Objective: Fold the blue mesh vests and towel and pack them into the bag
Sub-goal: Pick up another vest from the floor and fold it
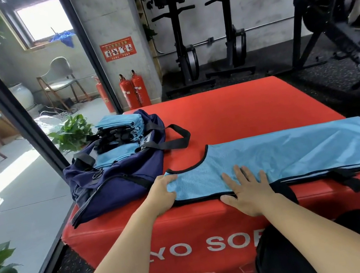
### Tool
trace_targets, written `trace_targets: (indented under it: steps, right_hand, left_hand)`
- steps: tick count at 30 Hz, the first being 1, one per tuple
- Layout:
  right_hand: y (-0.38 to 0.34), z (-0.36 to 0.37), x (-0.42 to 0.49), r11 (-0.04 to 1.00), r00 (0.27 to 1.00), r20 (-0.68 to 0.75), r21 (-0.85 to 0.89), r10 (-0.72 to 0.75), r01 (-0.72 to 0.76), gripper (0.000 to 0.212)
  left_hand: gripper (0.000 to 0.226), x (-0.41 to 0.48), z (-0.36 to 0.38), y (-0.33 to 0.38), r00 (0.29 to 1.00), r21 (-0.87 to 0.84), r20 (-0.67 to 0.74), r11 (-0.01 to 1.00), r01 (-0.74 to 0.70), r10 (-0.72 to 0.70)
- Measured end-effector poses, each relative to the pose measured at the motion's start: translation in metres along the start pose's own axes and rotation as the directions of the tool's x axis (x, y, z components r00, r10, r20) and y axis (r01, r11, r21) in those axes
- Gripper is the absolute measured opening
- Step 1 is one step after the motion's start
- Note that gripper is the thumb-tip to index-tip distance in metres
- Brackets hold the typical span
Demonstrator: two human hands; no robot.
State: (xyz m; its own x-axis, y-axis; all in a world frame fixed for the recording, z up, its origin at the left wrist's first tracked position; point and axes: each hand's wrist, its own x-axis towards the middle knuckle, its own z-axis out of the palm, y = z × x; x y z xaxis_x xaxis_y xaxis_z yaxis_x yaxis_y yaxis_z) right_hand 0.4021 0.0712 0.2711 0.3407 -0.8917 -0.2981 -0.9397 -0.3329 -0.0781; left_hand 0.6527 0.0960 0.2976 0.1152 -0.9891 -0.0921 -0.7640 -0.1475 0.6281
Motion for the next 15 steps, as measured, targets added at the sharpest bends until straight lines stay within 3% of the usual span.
trace_targets:
  steps: [5,10,13,15]
  right_hand:
    - [-0.01,0.0,0.0,1.0,1.0,-0.005,0.017,0.004,-0.004,0.073]
    - [-0.064,-0.003,0.009,0.991,0.998,0.003,0.117,-0.068,0.068,0.075]
    - [-0.09,-0.016,0.012,0.951,0.986,-0.017,0.263,-0.165,0.163,0.066]
    - [-0.081,-0.028,0.014,0.953,0.983,-0.085,0.247,-0.16,0.177,0.059]
  left_hand:
    - [0.059,0.003,-0.024,0.002,0.999,0.04,0.046,0.999,-0.024,0.022]
    - [0.053,0.008,-0.085,0.008,0.997,-0.073,-0.017,0.995,0.074,-0.075]
    - [0.049,0.01,-0.116,0.021,0.99,-0.073,-0.066,0.99,0.123,-0.128]
    - [0.05,0.015,-0.122,0.04,0.992,-0.077,-0.076,0.993,0.09,-0.096]
